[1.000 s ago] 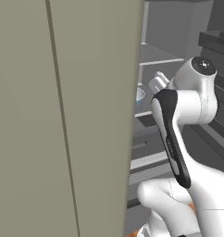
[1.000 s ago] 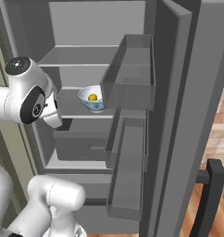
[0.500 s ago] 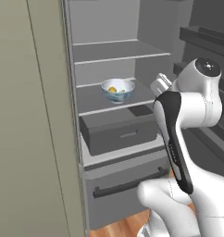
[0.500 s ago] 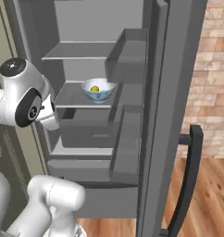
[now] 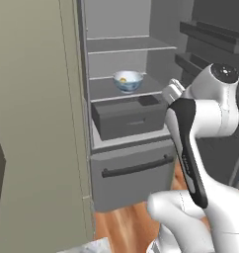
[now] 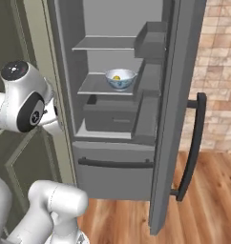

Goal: Place the bowl with the lemon and lemon wedge on the second highest shelf of the fridge. Place the bowl with the chicken drumstick and steak on the top shelf of the fridge.

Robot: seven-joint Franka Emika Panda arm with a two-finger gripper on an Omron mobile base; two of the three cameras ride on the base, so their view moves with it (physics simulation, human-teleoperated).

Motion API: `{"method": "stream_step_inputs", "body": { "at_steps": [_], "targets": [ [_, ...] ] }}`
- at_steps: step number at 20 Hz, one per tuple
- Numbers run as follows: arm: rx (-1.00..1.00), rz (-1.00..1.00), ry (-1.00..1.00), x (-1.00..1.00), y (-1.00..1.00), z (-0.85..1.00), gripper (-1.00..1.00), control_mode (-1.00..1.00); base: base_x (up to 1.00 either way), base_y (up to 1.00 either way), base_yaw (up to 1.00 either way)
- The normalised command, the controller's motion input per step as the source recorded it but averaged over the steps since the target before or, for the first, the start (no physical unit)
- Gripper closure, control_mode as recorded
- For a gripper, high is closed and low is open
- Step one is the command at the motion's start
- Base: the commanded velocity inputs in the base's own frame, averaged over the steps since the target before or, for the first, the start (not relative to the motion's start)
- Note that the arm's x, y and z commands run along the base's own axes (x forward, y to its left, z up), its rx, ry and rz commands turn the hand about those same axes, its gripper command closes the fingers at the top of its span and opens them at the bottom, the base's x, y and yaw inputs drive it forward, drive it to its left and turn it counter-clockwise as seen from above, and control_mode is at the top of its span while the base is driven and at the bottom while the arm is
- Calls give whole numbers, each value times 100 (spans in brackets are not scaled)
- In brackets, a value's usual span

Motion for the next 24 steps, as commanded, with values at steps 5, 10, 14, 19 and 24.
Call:
{"method": "stream_step_inputs", "body": {
  "at_steps": [5,10,14,19,24],
  "targets": [
    [0,0,0,0,0,0,-100,100,-97,5,23],
    [0,0,0,0,0,0,-100,100,-100,1,25],
    [0,0,0,0,0,0,-100,100,-100,17,42],
    [0,0,0,0,0,0,-100,100,-100,-2,49],
    [0,0,0,0,0,0,-100,100,-39,-8,54]
  ]
}}
